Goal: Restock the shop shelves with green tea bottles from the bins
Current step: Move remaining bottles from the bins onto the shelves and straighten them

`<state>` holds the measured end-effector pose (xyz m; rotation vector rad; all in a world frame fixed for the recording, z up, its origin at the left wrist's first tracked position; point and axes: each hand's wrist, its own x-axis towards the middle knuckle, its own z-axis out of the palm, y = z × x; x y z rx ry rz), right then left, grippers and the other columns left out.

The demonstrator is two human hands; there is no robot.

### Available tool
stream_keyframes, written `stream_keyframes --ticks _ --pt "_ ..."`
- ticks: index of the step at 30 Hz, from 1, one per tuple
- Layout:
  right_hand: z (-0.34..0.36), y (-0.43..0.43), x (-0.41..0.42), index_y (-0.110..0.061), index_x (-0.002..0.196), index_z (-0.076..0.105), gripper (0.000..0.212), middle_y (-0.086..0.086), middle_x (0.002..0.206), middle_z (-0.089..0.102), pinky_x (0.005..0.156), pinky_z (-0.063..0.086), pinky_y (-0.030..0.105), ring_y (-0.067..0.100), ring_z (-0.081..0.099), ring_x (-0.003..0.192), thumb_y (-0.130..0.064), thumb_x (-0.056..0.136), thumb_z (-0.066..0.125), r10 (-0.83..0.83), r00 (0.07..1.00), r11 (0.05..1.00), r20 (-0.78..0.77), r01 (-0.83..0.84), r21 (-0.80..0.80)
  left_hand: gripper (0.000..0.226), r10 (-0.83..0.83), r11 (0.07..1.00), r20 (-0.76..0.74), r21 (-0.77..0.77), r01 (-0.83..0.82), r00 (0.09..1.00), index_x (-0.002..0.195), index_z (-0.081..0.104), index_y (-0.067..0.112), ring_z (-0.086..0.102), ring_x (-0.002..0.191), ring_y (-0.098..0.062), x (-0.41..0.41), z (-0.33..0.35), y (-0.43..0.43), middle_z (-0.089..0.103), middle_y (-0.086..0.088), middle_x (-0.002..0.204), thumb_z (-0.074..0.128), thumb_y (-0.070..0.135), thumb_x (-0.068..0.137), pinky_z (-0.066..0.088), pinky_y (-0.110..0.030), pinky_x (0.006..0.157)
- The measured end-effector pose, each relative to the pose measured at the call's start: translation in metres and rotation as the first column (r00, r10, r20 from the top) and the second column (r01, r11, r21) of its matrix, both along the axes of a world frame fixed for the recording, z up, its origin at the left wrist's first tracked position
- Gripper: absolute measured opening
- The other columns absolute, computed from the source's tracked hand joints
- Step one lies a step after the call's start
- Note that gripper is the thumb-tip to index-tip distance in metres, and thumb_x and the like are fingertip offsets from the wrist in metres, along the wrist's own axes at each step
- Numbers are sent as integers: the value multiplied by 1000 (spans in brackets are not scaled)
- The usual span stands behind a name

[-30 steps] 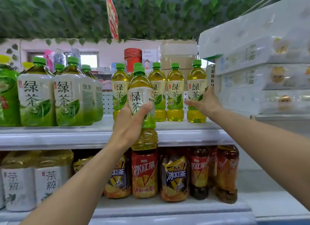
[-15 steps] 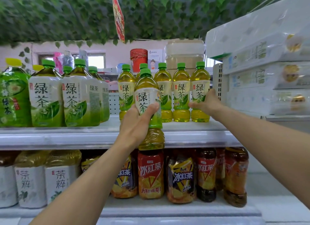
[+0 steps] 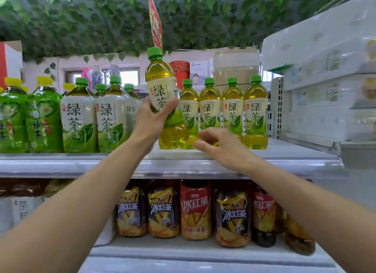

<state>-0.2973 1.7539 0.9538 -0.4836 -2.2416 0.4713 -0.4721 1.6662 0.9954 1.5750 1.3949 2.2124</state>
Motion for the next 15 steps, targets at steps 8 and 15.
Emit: stream_keyframes --ticks 8,15 --pt "5 -14 -55 -12 142 53 46 7 128 64 104 46 41 24 58 120 -32 100 55 -30 993 999 114 33 -20 41 85 985 -109 -138 -100 990 113 62 20 68 100 -16 -41 -11 14 70 1 105 79 34 79 59 -26 78" --pt "4 -12 -70 -11 124 65 31 7 129 65 104 45 50 26 57 122 -28 100 54 -104 983 995 151 104 11 41 117 984 -145 -114 -134 982 115 59 20 67 100 -16 -53 -15 19 68 4 102 80 30 81 58 -27 79"
